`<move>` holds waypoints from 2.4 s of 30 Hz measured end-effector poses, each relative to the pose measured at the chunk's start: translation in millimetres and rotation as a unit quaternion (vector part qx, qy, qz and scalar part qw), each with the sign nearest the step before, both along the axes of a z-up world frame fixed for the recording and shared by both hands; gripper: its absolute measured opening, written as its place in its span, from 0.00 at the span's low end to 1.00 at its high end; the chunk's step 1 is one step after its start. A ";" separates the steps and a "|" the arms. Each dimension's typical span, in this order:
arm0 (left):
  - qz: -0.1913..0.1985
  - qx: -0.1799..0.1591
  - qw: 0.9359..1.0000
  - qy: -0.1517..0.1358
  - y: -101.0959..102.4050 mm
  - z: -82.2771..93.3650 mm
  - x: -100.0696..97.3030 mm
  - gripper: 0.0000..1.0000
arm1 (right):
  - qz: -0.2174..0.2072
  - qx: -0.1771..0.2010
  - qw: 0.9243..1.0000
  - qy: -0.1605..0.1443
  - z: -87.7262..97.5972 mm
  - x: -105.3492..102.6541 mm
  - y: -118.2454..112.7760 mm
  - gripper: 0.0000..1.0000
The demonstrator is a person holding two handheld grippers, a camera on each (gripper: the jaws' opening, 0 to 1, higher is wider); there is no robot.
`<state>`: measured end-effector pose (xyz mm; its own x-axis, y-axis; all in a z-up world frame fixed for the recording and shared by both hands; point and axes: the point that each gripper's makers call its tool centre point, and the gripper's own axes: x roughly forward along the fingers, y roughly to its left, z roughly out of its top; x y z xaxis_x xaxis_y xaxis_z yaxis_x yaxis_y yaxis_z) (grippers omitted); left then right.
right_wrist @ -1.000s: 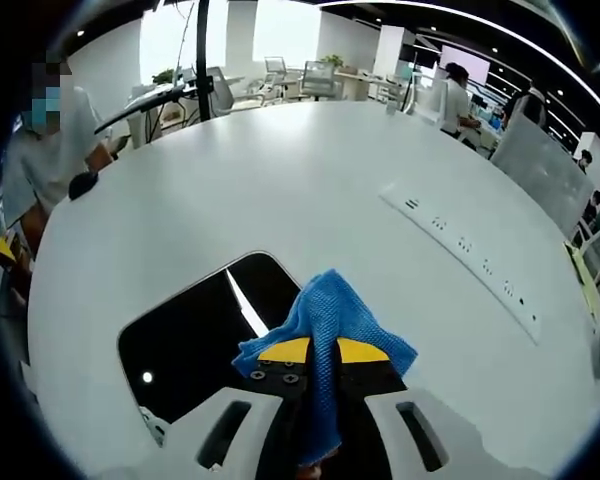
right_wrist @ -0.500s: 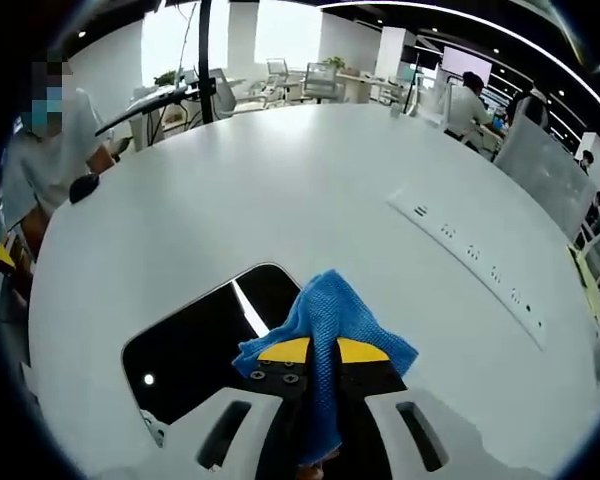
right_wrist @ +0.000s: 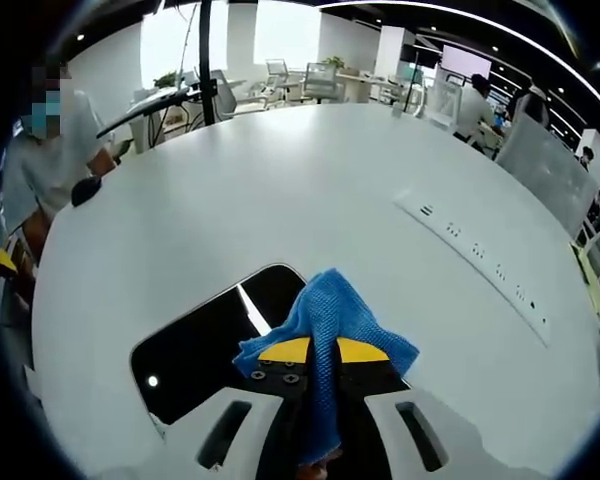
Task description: Wipe the mirror surface with the cleaning cloth until all visible marks leave the cleaned area.
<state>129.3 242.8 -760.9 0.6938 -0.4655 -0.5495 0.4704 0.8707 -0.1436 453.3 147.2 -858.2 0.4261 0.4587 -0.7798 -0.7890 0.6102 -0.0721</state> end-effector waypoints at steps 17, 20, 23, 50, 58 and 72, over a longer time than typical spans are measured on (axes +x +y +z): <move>-0.003 -0.003 1.000 -0.002 -5.4 1.2 1.4 0.86 | -0.011 0.012 1.000 -0.001 6.1 -38.1 -0.6 0.03; -0.005 -0.003 1.000 0.000 -6.8 0.9 0.7 0.86 | -0.008 0.012 1.000 0.001 1.6 -34.6 0.4 0.03; -0.006 -0.003 1.000 0.000 -7.4 0.8 0.5 0.86 | -0.006 0.014 1.000 -0.002 2.0 -33.8 1.7 0.03; -0.011 -0.001 1.000 0.000 -6.7 0.4 1.2 0.86 | 0.011 0.028 1.000 0.001 10.1 -79.9 -1.3 0.03; -0.014 -0.002 1.000 0.002 -9.0 -2.0 0.1 0.86 | 0.007 0.038 0.999 0.012 9.6 -87.8 -0.9 0.03; -0.017 -0.003 1.000 0.003 -12.8 -1.2 0.5 0.86 | 0.010 0.051 0.999 0.016 8.2 -104.6 -0.2 0.03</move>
